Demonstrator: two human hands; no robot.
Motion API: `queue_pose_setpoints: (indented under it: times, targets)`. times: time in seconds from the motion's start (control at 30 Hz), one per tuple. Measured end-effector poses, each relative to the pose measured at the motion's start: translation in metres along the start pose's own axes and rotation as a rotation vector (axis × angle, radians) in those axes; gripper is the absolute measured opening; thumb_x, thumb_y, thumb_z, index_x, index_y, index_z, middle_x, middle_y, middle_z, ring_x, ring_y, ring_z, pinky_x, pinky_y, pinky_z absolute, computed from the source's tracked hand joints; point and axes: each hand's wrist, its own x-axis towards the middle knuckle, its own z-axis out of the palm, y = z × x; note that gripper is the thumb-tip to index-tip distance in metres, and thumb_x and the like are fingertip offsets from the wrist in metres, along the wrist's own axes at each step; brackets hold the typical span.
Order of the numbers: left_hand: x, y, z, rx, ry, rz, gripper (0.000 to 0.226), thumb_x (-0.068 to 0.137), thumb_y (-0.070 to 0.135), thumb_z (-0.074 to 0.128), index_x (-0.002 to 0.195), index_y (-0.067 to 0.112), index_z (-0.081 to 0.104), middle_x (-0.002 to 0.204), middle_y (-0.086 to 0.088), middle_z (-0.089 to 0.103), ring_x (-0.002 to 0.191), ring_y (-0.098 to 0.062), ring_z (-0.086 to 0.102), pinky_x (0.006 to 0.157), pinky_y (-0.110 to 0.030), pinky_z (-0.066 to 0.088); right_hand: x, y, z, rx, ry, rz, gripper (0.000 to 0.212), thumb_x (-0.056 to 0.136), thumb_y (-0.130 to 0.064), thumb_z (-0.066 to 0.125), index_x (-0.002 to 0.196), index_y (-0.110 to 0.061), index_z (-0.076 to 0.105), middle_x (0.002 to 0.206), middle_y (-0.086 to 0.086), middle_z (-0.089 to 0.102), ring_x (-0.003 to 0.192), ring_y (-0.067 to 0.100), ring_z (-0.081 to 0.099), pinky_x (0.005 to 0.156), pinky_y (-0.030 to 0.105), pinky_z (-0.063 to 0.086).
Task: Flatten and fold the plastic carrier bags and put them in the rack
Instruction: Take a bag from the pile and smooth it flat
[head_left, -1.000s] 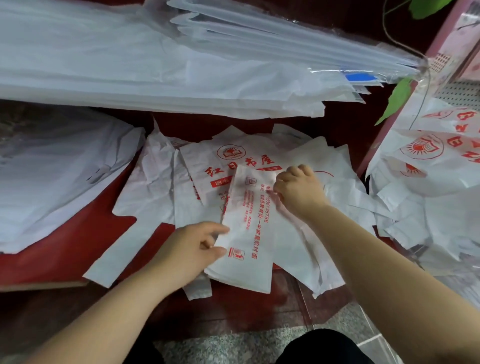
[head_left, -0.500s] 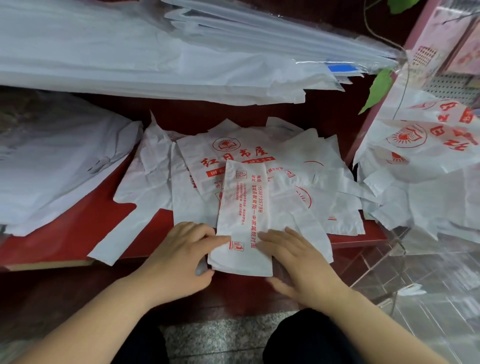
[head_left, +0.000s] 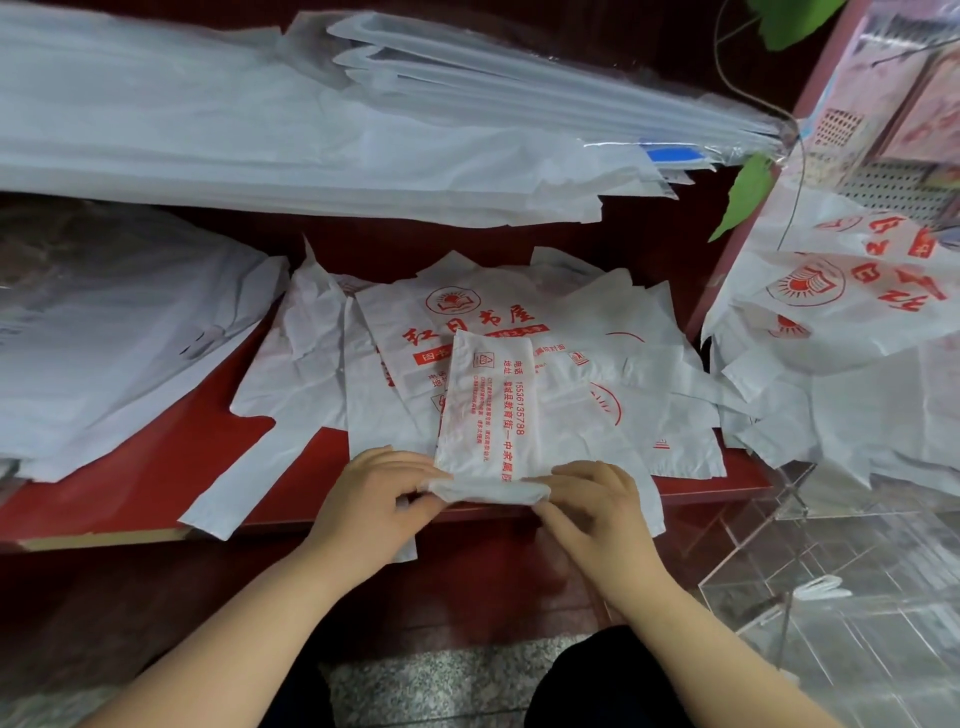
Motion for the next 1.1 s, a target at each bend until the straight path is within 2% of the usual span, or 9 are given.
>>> queue_pose_setpoints:
  times: [0.17,0.3,0.43,0.67,0.8,0.87,0.97,1.03,1.1]
  targets:
    - [0.013,0.010,0.005,0.064,0.080,-0.219,0.044,0.083,0.033,0.064,0.052,0.007,0.046,0.050,-0.002,0.044,0.059,-0.019,0.043,0.106,-0.025,0.023,0.011,-0.010,0.006,-0.004,0.023,0.215,0.007,0.079,-0.018,0.070,0.076,-0.011,0.070,0.080,-0.002,0.061,0.088,0.011,0.044,0.083,0.015,0.017]
    - [0.021,0.021,0.010,0.159,0.155,-0.307,0.023,0.089,0.032,0.056,0.098,0.013,0.066,0.091,-0.003,0.070,0.105,-0.019,0.052,0.108,-0.022,0.007,0.020,-0.015,0.010,-0.068,0.056,0.291,0.010,0.083,-0.021,0.063,0.090,-0.017,0.068,0.069,-0.011,0.059,0.085,0.009,0.045,0.075,0.019,0.014]
    - [0.030,0.018,0.014,0.294,0.150,-0.300,0.030,0.089,0.040,0.053,0.112,0.022,0.060,0.072,0.009,0.058,0.092,-0.011,0.057,0.106,-0.023,0.009,0.026,-0.018,0.012,-0.154,0.059,0.328,0.022,0.085,-0.024,0.060,0.106,-0.022,0.063,0.063,-0.013,0.052,0.092,0.015,0.052,0.069,0.023,0.012]
    - [0.034,0.023,0.015,0.553,0.110,-0.195,0.057,0.087,0.052,0.049,0.136,0.025,0.036,0.094,0.006,0.064,0.098,-0.013,0.055,0.095,-0.026,0.019,0.025,-0.017,0.013,-0.329,0.023,0.250,0.034,0.088,-0.025,0.053,0.121,-0.025,0.053,0.070,-0.011,0.049,0.094,0.016,0.045,0.071,0.023,0.008]
    - [0.039,0.010,0.017,0.560,0.119,0.117,0.041,0.060,0.025,0.085,0.097,0.014,0.069,0.094,-0.005,0.067,0.087,-0.028,0.065,0.086,-0.038,0.044,0.026,-0.016,0.016,-0.373,0.048,0.113,0.030,0.065,-0.017,0.059,0.094,-0.019,0.069,0.083,0.001,0.064,0.083,0.026,0.058,0.073,0.033,0.028]
    - [0.036,0.001,0.021,0.518,0.087,0.341,0.015,0.075,0.022,0.068,0.088,0.016,0.073,0.100,-0.006,0.070,0.094,-0.029,0.066,0.085,-0.044,0.049,0.028,-0.016,0.013,-0.370,0.039,-0.033,0.020,0.062,-0.018,0.057,0.077,-0.021,0.071,0.087,0.001,0.069,0.086,0.020,0.053,0.069,0.031,0.036]
    - [0.035,0.005,0.009,0.443,-0.234,0.311,0.067,0.091,0.059,0.016,0.108,0.021,0.068,0.119,0.004,0.062,0.112,-0.014,0.058,0.096,-0.035,0.037,0.031,-0.009,0.003,-0.366,-0.144,-0.200,0.027,0.073,-0.027,0.046,0.076,-0.020,0.072,0.089,-0.003,0.072,0.094,0.023,0.062,0.084,0.042,0.047]
    - [0.033,0.005,0.003,0.425,-0.367,0.160,0.114,0.055,0.088,-0.011,0.137,0.029,0.040,0.140,0.020,0.022,0.127,0.005,0.021,0.103,-0.017,0.009,0.032,-0.003,-0.004,-0.404,-0.333,-0.250,0.038,0.074,-0.042,0.047,0.090,-0.017,0.071,0.098,-0.001,0.071,0.096,0.022,0.066,0.091,0.050,0.039]
    - [0.031,0.005,-0.001,0.484,-0.410,0.140,0.127,0.035,0.097,-0.002,0.144,0.035,0.018,0.140,0.027,0.005,0.128,0.011,0.002,0.099,-0.011,-0.008,0.035,0.001,-0.009,-0.454,-0.447,-0.284,0.055,0.070,-0.057,0.047,0.101,-0.016,0.067,0.105,0.000,0.069,0.100,0.021,0.065,0.093,0.049,0.030]
